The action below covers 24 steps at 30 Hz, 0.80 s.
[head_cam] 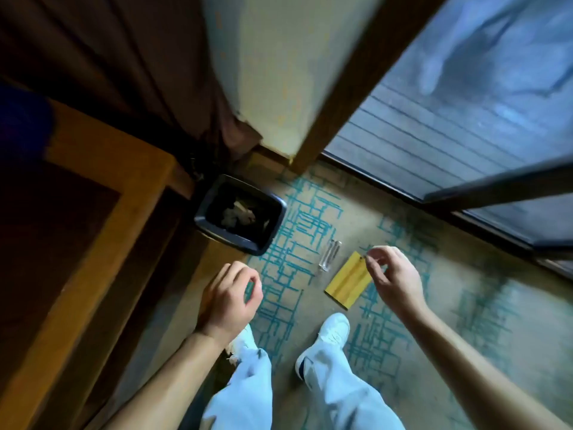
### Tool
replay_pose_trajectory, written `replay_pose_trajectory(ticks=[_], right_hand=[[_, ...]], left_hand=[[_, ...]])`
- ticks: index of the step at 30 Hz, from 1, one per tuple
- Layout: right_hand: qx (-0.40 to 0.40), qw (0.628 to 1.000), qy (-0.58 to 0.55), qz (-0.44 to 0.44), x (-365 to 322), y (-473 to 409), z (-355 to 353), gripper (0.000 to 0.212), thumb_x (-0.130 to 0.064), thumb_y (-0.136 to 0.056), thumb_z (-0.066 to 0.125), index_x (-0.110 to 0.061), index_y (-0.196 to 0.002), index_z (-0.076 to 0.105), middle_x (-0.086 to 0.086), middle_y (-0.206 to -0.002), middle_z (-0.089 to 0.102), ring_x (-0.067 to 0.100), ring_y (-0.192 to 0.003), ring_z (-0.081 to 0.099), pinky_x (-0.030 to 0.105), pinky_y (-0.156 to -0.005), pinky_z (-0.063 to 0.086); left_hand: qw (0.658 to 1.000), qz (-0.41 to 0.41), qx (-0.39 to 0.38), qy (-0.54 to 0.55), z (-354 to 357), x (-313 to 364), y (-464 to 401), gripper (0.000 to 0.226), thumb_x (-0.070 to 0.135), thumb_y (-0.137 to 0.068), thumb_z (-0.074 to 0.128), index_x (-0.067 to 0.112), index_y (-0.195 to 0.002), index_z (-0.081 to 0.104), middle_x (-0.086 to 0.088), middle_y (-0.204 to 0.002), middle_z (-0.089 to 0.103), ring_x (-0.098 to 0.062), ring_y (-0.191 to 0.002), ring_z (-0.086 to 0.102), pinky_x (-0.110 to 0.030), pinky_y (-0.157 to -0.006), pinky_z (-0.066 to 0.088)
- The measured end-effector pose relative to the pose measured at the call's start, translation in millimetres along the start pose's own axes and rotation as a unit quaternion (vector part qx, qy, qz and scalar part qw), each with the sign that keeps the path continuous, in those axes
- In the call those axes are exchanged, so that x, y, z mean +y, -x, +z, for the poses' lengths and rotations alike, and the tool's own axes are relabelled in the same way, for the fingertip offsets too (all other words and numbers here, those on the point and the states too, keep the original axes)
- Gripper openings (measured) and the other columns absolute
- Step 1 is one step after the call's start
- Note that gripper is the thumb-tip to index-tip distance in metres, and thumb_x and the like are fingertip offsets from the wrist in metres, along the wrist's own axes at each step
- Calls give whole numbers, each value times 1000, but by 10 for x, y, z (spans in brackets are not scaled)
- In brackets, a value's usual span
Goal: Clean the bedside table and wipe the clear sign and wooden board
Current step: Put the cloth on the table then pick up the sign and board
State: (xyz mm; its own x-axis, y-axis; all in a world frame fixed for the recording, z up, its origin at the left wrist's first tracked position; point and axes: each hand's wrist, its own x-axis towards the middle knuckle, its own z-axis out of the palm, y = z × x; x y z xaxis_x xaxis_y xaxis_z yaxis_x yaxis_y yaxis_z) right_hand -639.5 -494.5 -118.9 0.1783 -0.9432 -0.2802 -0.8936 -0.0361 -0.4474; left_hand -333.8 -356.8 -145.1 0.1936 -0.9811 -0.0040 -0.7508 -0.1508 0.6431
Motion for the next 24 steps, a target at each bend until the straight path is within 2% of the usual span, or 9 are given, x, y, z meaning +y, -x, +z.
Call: replay_pose_trajectory(ticks=[1,3,6,10,13,16,21,24], right_hand=[[-26,999,22,32,415,82,40,41,-50,-89,53,-20,-113,67,2,-110,68,27,-105,65,37,-89,50],[-76,992,75,68,1131,194,202,57,-52,-92,58,-21,-139,56,7,-141,58,30,-131,52,42,-108,42],[-124,977,121,123,1915,224,592,75,-58,-92,59,-24,-155,36,8,-160,37,30,-148,33,42,-120,29],[-124,970,134,160,2764,34,1308,83,-66,-91,53,-23,-158,29,7,-165,29,30,-152,24,44,-122,26],[-117,968,144,169,3292,-216,1844,84,-69,-92,48,-24,-159,24,6,-166,25,29,-153,21,46,-121,27],[-119,967,152,163,3662,-441,2293,85,-70,-92,46,-25,-159,20,6,-167,22,29,-154,19,48,-120,26],[-111,968,145,173,4025,-857,2759,83,-71,-93,42,-30,-160,15,5,-168,19,29,-154,16,52,-122,22],[-101,968,146,179,4093,-993,2833,79,-69,-92,45,-31,-157,23,10,-158,38,32,-147,33,52,-116,31]], left_hand=[[999,17,-36,-6,259,80,-60,13,25,-88,59,14,-88,66,0,-92,63,-26,-85,60,-39,-73,51],[993,43,-108,-23,770,200,-198,24,35,-86,60,15,-99,68,-1,-104,64,-25,-95,60,-37,-79,50],[976,80,-188,-82,1625,226,-457,43,46,-85,56,17,-112,69,-7,-124,64,-30,-113,60,-43,-91,52],[940,110,-268,-183,2810,45,-883,63,58,-88,48,16,-134,62,-14,-146,53,-36,-132,52,-50,-107,45],[909,119,-314,-248,3602,-116,-1144,74,64,-96,43,20,-154,35,-13,-165,26,-32,-150,27,-47,-121,25],[885,154,-341,-278,4220,-275,-1250,76,70,-95,35,31,-159,20,-6,-170,12,-30,-156,12,-48,-124,18],[883,145,-337,-294,4847,-491,-1134,80,73,-93,37,27,-157,29,-12,-168,15,-32,-155,17,-49,-124,20],[899,119,-327,-268,4974,-523,-1017,73,67,-94,46,23,-151,40,-16,-164,26,-34,-149,29,-51,-120,27]])
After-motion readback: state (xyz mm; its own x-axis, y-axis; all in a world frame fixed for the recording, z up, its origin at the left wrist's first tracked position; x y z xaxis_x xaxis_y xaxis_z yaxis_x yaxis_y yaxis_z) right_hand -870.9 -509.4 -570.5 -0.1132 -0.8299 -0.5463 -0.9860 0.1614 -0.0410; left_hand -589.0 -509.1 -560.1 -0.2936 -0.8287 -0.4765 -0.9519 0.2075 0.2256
